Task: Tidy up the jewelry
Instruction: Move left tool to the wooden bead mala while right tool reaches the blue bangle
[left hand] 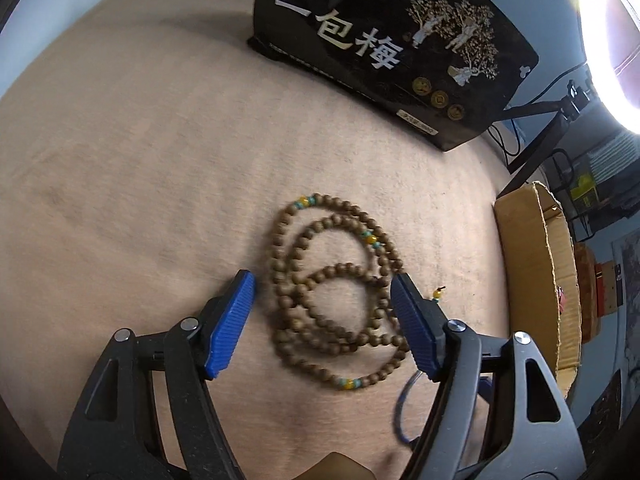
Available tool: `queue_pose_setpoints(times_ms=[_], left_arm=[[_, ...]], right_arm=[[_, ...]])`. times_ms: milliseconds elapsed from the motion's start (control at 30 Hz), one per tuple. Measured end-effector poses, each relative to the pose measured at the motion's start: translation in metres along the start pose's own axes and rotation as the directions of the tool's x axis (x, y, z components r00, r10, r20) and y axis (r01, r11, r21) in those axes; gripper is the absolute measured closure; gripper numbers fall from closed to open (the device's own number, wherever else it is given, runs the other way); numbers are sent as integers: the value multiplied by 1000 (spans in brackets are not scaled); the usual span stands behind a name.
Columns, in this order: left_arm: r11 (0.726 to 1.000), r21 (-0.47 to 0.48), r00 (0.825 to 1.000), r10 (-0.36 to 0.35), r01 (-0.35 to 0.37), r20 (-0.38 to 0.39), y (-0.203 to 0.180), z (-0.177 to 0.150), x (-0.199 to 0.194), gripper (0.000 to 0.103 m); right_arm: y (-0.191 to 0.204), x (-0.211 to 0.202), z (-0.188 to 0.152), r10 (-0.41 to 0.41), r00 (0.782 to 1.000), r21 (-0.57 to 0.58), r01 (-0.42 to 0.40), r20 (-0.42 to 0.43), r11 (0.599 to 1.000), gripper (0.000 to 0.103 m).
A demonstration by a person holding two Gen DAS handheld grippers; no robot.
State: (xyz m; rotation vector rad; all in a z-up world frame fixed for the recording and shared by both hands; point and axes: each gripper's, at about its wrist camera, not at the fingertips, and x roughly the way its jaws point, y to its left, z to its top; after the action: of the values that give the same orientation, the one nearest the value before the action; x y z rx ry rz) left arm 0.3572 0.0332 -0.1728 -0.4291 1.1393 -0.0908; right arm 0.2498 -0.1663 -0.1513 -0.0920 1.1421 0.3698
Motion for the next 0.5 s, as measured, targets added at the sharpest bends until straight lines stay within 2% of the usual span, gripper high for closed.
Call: queue_pose_setpoints(times_ms=[200,367,500], left_arm=[[999,23,1000,28,-28,10,-21,-1,8,30],[988,90,992,123,-126,42,-45,-5,21,30],[977,138,986,158,-164,55,-56,-7,29,30]], right_arm=[[-1,2,-1,15,1000,0,-15,3,1000,23],[-2,3,0,21,1000,2,-21,1,1000,23],[-1,4,2,18,1000,-7,-18,0,1000,23]])
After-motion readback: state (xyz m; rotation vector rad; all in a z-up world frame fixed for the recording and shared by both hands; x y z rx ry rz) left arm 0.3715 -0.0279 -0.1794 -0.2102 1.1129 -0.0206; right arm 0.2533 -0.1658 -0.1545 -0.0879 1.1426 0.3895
